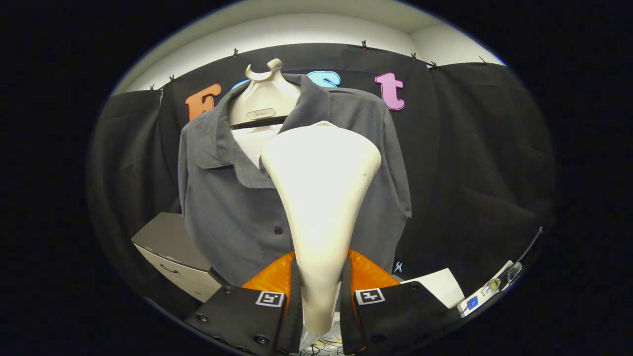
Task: Iron the clothes twice with a garment steamer, once on the left side and once on the right side.
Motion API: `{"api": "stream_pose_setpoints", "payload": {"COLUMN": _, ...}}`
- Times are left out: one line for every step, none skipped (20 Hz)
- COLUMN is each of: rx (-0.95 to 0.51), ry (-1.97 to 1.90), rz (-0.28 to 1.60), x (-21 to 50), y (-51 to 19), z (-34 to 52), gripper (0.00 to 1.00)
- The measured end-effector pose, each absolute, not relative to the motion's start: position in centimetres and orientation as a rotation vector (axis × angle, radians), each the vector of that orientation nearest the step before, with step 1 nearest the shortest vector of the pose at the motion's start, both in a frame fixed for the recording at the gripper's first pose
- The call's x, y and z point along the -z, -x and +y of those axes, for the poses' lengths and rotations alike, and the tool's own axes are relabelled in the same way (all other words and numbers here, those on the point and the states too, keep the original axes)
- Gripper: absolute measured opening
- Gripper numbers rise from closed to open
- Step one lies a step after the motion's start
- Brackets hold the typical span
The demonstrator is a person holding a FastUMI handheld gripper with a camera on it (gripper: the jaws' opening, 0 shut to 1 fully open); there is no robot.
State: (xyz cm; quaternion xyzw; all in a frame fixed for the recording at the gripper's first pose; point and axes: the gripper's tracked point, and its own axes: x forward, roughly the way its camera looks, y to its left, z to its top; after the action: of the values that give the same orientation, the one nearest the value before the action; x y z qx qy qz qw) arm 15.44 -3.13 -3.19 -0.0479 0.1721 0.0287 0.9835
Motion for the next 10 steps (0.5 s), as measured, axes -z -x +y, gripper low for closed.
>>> {"api": "stream_pose_setpoints", "payload": {"rx": -0.047, "ry": 0.1, "rz": 0.348, "x": 3.1, "y": -16.1, "z": -3.7, "gripper": 0.38}}
{"api": "stream_pose_setpoints", "payload": {"rx": -0.039, "ry": 0.102, "rz": 0.354, "x": 3.1, "y": -16.8, "z": -4.1, "gripper": 0.38}}
{"api": "stream_pose_setpoints", "payload": {"rx": -0.032, "ry": 0.104, "rz": 0.364, "x": 3.3, "y": -17.5, "z": -4.4, "gripper": 0.38}}
{"api": "stream_pose_setpoints", "payload": {"rx": -0.028, "ry": 0.105, "rz": 0.375, "x": 3.7, "y": -18.0, "z": -4.7, "gripper": 0.38}}
{"api": "stream_pose_setpoints", "payload": {"rx": -0.029, "ry": 0.103, "rz": 0.389, "x": 4.2, "y": -18.3, "z": -4.9, "gripper": 0.38}}
{"api": "stream_pose_setpoints", "payload": {"rx": -0.033, "ry": 0.099, "rz": 0.399, "x": 4.7, "y": -18.9, "z": -4.8, "gripper": 0.39}}
{"api": "stream_pose_setpoints", "payload": {"rx": -0.039, "ry": 0.096, "rz": 0.408, "x": 5.3, "y": -19.3, "z": -4.6, "gripper": 0.38}}
{"api": "stream_pose_setpoints", "payload": {"rx": -0.042, "ry": 0.097, "rz": 0.42, "x": 6.0, "y": -19.5, "z": -4.6, "gripper": 0.38}}
{"api": "stream_pose_setpoints", "payload": {"rx": -0.043, "ry": 0.099, "rz": 0.433, "x": 6.6, "y": -19.7, "z": -4.6, "gripper": 0.39}}
{"api": "stream_pose_setpoints", "payload": {"rx": -0.046, "ry": 0.099, "rz": 0.446, "x": 7.4, "y": -19.9, "z": -4.5, "gripper": 0.38}}
